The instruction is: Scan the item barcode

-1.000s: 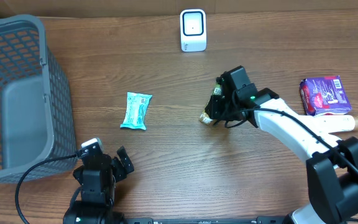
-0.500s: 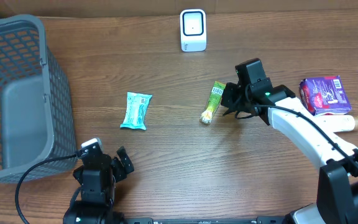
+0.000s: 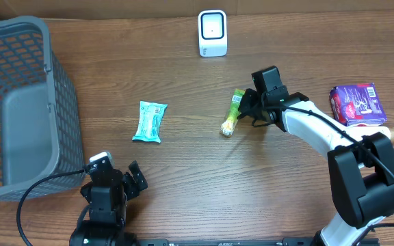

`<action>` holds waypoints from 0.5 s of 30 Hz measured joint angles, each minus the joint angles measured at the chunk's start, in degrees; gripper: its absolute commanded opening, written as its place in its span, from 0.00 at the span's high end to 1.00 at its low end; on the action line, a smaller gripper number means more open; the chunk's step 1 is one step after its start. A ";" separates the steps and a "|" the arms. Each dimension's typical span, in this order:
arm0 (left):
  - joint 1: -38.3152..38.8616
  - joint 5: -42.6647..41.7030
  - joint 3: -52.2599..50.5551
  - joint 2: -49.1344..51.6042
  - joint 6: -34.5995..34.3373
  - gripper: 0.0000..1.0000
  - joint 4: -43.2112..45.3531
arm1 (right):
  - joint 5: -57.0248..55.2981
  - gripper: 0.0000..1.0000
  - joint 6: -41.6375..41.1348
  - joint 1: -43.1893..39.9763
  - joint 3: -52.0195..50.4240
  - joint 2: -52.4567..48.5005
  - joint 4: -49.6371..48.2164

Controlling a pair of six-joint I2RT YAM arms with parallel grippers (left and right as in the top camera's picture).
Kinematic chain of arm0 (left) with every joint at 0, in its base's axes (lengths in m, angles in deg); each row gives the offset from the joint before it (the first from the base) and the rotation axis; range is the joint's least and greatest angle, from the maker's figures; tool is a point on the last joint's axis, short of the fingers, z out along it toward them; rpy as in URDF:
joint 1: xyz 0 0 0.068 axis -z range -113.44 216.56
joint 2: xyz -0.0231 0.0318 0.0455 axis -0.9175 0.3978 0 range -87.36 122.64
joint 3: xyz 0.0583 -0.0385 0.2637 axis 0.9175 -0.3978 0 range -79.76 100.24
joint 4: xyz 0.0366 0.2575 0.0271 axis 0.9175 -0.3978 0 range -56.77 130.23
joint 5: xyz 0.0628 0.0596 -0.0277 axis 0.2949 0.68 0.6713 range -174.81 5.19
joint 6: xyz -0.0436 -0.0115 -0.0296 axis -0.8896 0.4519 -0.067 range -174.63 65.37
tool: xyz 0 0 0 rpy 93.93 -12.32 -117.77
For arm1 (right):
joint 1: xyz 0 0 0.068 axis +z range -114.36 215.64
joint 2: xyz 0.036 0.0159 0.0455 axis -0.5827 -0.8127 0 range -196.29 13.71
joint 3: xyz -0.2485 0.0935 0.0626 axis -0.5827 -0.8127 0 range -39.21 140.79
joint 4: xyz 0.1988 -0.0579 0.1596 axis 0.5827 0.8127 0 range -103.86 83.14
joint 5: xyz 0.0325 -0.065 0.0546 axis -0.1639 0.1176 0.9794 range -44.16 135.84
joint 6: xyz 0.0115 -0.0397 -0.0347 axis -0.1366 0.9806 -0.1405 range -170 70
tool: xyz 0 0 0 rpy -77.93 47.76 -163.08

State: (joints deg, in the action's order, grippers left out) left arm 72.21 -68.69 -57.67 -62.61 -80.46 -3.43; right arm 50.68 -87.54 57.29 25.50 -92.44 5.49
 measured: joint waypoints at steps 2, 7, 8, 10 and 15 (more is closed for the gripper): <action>0.00 0.00 0.00 0.00 -0.02 0.00 0.00 | 1.44 0.96 1.88 0.22 0.00 0.00 -2.40; 0.00 0.02 0.00 0.00 -0.02 0.01 0.00 | 3.43 0.96 6.03 3.74 0.00 0.00 -5.20; 0.00 0.00 0.00 0.00 -0.02 0.00 0.00 | 3.54 0.96 6.40 4.50 0.00 0.00 -5.18; 0.00 0.00 0.00 0.00 -0.02 0.00 0.00 | 3.98 0.96 7.37 6.34 0.00 0.00 -4.94; 0.00 0.02 0.00 0.00 -0.02 0.00 0.00 | 4.90 0.96 8.22 7.98 0.00 0.00 -2.51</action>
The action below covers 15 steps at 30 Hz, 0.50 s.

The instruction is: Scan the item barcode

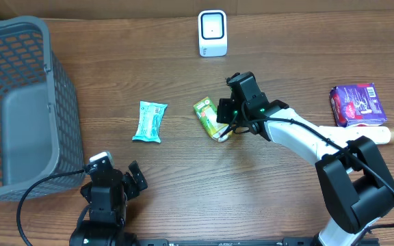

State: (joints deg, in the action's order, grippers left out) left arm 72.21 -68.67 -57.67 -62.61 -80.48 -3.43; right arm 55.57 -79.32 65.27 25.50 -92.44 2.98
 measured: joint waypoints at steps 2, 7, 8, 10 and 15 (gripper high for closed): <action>0.00 -0.02 0.00 0.00 0.00 0.00 0.00 | 0.57 0.96 0.09 -0.02 0.00 0.00 0.76; 0.00 -0.02 0.00 0.00 0.00 0.01 0.00 | 2.05 0.61 2.73 -0.26 1.57 0.00 6.32; 0.00 0.00 0.00 0.00 0.02 0.01 0.00 | 2.43 0.48 4.76 -0.37 2.86 0.00 9.11; 0.00 -0.02 0.00 0.00 0.00 0.01 0.00 | 2.89 0.34 9.03 -0.46 5.95 0.00 14.08; 0.00 -0.02 0.00 0.00 0.00 0.01 0.00 | 2.95 0.27 21.86 -0.61 12.07 0.22 18.49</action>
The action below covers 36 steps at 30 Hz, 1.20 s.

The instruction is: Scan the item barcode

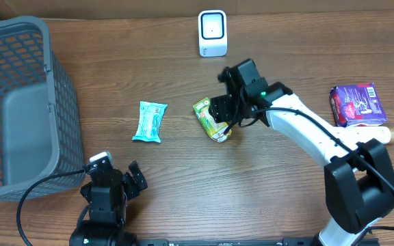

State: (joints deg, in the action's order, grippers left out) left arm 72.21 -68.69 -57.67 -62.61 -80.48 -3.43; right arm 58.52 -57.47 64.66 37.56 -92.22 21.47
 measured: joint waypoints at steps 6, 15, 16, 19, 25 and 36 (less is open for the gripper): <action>0.00 0.00 0.00 0.00 0.02 0.00 0.00 | 0.39 0.24 12.11 0.92 0.22 -1.16 4.96; 0.00 0.00 0.00 0.00 0.00 0.00 0.00 | 0.13 0.19 19.93 5.99 0.20 -7.08 6.67; 0.00 0.00 0.00 0.00 0.00 0.00 0.00 | -0.04 0.19 20.24 6.32 0.20 -7.17 6.69; 0.00 0.00 0.00 0.00 0.00 0.00 0.00 | -0.15 0.20 21.03 6.43 0.20 -7.17 5.99; 0.00 0.00 0.00 0.00 0.00 0.00 0.00 | -1.20 0.20 21.05 6.34 0.20 -8.96 5.22; 0.00 0.00 0.00 0.00 0.00 0.00 0.00 | -2.73 0.17 15.91 6.38 0.92 -9.79 4.15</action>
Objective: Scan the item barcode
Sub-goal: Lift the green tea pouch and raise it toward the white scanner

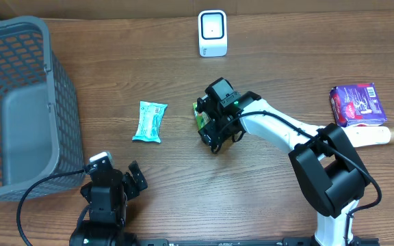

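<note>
The white barcode scanner (pixel 213 33) stands upright at the back middle of the table. A green snack packet (pixel 199 113) lies near the centre, and only its left end shows. My right gripper (pixel 213 137) reaches down over the packet from the right. The wrist covers its fingers, so I cannot tell whether they are closed on the packet. My left gripper (pixel 137 179) rests at the front left, far from the packet, with its fingers apart and nothing between them.
A teal sachet (pixel 150 121) lies left of the green packet. A grey mesh basket (pixel 19 102) fills the left side. At the right edge lie a purple packet (pixel 358 104) and a pale tube (pixel 371 136) just in front of it.
My right wrist has moved slightly left and toward the front and now covers most of the green packet. The packet's visible end is a little further left. The left arm is unchanged.
At first the green packet lay lengthwise right of centre with my right gripper at its right side. Then the packet lay turned and further left, the gripper still against it. It stayed there with the gripper over its right part, and now lies mostly hidden under the wrist.
</note>
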`<action>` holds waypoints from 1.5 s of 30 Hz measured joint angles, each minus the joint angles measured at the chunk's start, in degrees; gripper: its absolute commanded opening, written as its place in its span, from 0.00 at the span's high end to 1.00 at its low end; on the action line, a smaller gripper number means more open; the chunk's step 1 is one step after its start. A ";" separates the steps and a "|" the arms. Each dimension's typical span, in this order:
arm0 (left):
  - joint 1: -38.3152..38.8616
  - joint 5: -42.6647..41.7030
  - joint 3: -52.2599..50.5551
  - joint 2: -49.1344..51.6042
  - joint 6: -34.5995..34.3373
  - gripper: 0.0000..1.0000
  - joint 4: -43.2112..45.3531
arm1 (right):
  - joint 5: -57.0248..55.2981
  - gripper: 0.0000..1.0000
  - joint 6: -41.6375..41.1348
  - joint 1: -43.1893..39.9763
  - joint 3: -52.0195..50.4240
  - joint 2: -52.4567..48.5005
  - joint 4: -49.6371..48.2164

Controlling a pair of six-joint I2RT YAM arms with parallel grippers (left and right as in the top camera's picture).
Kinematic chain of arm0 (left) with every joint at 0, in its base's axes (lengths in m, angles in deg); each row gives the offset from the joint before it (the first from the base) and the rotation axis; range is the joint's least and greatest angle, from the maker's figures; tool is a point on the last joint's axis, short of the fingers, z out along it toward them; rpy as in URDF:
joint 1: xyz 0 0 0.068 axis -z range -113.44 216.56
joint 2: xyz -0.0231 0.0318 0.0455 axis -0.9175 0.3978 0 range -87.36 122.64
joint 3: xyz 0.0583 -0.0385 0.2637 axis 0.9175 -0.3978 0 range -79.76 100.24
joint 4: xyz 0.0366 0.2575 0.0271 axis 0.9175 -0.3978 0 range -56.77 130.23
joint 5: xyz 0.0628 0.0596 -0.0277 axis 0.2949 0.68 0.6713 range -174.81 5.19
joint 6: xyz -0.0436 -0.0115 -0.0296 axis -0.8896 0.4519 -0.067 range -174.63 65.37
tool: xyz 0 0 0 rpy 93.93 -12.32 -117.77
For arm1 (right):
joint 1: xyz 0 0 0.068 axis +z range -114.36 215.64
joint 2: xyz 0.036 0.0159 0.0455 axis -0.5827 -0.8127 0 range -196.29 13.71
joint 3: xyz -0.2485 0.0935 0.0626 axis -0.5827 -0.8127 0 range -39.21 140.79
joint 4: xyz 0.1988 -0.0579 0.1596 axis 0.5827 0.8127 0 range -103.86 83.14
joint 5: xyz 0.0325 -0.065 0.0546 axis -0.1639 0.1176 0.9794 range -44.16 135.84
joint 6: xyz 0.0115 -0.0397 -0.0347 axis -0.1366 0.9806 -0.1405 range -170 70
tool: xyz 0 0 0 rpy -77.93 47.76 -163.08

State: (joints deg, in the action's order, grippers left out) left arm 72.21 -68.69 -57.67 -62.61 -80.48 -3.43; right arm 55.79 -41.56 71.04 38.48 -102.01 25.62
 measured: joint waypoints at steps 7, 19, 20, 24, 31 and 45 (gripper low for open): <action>0.00 0.02 0.00 0.00 0.00 0.00 0.00 | -1.36 0.21 -2.89 0.00 0.00 -0.02 -4.15; 0.00 0.02 0.00 0.00 0.00 0.00 0.00 | -6.03 0.59 -6.78 0.28 0.79 -1.14 -4.11; 0.00 0.02 0.00 0.00 0.00 0.00 0.00 | -6.43 0.62 -6.97 0.26 0.85 -1.14 -4.04; 0.00 0.00 0.00 0.00 0.00 0.00 0.00 | -7.28 0.68 -6.97 0.26 1.11 -1.14 -3.89; 0.00 0.02 0.00 0.00 0.00 0.00 0.00 | -7.39 0.70 -7.54 0.24 1.40 -0.90 -3.26; 0.00 0.02 0.00 0.00 0.00 0.01 0.00 | 19.54 0.71 -7.87 -11.17 3.45 8.17 2.01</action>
State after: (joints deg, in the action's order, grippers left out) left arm 72.21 -68.67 -57.67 -62.61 -80.48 -3.43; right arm 75.33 -49.42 59.87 41.94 -93.84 27.63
